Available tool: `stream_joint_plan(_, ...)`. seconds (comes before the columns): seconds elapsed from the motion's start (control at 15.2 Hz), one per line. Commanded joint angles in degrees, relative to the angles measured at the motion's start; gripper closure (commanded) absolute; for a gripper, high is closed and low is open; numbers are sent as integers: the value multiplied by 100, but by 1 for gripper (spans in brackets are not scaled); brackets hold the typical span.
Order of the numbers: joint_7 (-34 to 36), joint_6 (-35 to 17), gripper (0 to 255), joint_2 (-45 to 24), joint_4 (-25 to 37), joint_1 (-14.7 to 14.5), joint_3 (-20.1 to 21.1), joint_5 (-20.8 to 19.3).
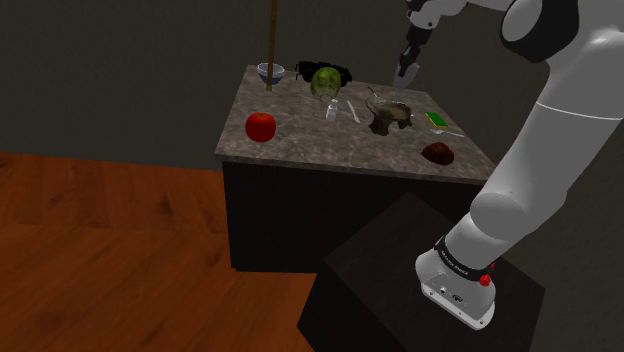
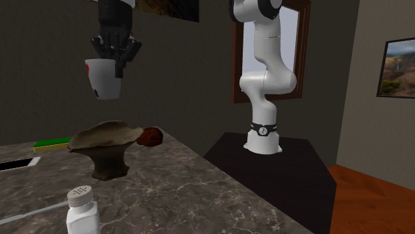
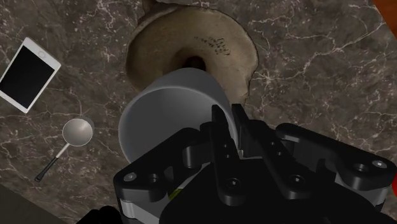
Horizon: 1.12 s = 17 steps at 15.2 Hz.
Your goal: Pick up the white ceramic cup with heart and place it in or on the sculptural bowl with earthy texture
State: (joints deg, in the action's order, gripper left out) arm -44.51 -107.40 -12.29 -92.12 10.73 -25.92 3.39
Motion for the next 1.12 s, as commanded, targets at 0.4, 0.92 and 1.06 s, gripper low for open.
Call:
stream_joint_plan(0.4,-15,-595,255,-59,-539,-9,16,35)
stream_joint_plan(0.92,-35,-938,255,-136,-812,-5,30,78)
stream_joint_plan(1.06,-35,-938,255,-136,-812,-5,30,78)
